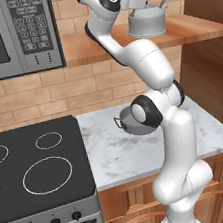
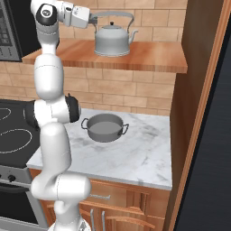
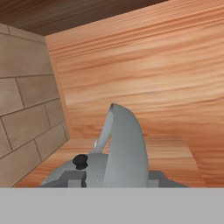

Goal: Pick the kettle from the cabinet and place it on a stove burner. Then pick the pot from the counter and place it on another stove burner. Finally, turn both burners on.

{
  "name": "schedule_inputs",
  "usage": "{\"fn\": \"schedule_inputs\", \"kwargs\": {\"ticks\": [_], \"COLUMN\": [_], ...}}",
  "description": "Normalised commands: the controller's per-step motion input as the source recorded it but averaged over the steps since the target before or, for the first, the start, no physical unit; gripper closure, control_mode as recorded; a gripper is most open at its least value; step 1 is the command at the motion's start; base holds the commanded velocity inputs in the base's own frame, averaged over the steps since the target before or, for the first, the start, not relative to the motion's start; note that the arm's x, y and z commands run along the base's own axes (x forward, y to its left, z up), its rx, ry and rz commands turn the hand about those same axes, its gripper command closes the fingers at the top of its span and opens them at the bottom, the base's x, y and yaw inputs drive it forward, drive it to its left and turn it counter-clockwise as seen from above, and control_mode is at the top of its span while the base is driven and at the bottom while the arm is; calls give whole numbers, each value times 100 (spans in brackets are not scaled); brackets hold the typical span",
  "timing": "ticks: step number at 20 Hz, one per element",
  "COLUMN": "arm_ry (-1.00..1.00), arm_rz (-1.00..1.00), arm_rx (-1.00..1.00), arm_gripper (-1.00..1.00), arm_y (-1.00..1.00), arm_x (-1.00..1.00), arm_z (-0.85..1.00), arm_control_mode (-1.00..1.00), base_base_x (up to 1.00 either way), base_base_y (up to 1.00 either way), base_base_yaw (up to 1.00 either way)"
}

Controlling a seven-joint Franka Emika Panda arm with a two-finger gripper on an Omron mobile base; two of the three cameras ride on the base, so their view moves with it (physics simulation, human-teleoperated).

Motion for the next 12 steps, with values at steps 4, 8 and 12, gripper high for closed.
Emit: {"fn": "schedule_inputs", "kwargs": {"ticks": [4,8,12], "arm_ry": [2,0,0], "arm_rz": [0,0,0], "arm_rx": [0,1,0], "arm_gripper": [100,100,100], "arm_y": [0,0,0], "arm_x": [0,0,0], "arm_z": [0,-1,0], "arm_control_mode": [-100,-100,-100], "base_base_x": [0,0,0], "base_base_y": [0,0,0], "base_base_yaw": [0,0,0]}}
